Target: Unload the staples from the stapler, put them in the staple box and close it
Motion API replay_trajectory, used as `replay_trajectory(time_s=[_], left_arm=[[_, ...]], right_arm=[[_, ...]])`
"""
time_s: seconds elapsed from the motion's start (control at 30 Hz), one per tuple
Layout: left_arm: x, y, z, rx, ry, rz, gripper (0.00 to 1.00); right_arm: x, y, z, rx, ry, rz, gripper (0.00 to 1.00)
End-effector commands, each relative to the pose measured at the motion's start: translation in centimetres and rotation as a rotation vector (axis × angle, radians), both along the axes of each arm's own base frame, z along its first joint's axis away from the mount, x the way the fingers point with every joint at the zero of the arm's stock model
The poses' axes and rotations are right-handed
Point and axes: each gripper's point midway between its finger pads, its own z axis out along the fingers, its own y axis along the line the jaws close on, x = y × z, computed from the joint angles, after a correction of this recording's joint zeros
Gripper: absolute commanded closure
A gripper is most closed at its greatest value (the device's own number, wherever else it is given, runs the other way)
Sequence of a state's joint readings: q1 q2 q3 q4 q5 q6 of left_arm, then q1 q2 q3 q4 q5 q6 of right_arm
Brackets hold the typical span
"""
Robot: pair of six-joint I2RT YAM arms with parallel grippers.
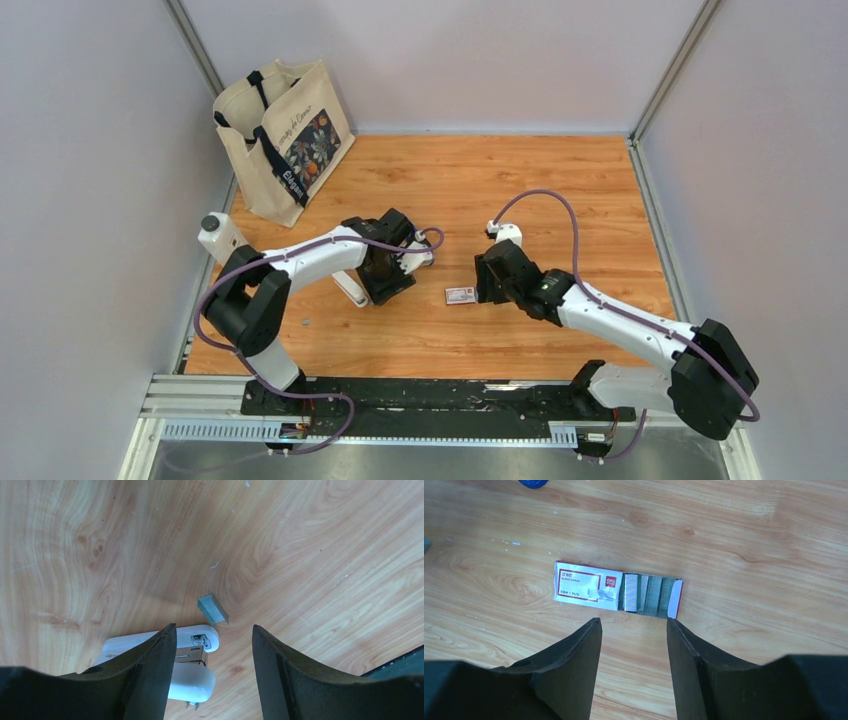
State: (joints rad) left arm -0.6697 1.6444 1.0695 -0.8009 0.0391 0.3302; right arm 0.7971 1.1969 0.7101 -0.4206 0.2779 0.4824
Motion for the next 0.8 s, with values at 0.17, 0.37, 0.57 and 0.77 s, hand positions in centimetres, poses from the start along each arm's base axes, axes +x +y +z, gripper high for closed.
replay_trajectory(time_s=[0.17,0.37,0.57,0.77], left_arm=[[1.2,-1.1,-0.3,0.009,-0.012,0.109,0.35],[1.0,-1.5,-1.4,0.014,0.032,0.113,0.38],[0.5,-1.2,-2.1,0.02,0.042,0.124,0.4],[0.3,-1.3,-2.5,0.023,0.066,0.134,0.52]], right_arm=[[0.7,0.0,1.8,0.075,-0.085,-0.028,0.45],[1.0,-0.1,1.7,0.064,-0.089,-0.026,0.45],[1.2,0.0,1.8,0.062,-0.092,-0.023,0.45],[1.3,0.0,1.9,0.065,-0.09,-0.022,0.46]])
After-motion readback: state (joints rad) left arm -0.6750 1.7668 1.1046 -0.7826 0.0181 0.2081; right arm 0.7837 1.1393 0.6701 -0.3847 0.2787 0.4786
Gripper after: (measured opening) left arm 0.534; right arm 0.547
